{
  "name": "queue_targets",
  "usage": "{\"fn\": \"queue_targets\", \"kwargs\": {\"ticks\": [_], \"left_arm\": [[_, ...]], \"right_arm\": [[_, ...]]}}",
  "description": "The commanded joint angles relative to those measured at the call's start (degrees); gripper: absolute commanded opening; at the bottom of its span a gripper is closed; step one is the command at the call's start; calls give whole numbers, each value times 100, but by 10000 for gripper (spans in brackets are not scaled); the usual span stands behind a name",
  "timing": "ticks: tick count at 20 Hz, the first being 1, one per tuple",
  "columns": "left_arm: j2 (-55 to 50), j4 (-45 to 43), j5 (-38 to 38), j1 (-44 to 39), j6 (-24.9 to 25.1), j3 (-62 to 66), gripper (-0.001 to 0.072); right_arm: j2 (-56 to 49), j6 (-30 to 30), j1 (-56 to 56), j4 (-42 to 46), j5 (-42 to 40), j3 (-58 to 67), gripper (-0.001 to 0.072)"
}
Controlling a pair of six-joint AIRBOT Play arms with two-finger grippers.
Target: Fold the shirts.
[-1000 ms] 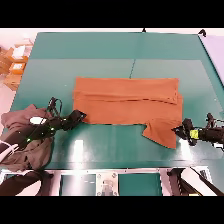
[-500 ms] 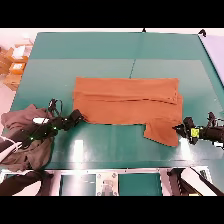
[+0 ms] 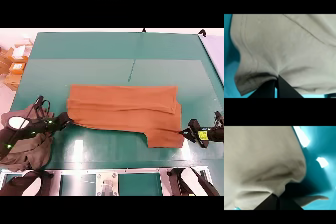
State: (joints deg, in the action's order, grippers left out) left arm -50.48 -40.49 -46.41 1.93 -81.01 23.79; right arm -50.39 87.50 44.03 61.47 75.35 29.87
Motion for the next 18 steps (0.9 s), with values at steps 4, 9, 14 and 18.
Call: {"fn": "queue_targets", "kwargs": {"ticks": [4,9,14,18], "left_arm": [[155,-575,-466,205,-114,1156,23],[-1670,-330,-544,39,216,2887,23],[-4207,-225,-509,-474,321,4870,135],[-4815,-282,-640,-107,-2,5628,492]], "right_arm": [[216,63,-382,-931,57,984,13],[-1069,350,-1196,-1180,-638,2105,12],[-2767,407,-1766,-1220,-1558,2708,14],[-3790,170,-1725,-1451,-1692,3346,331]]}}
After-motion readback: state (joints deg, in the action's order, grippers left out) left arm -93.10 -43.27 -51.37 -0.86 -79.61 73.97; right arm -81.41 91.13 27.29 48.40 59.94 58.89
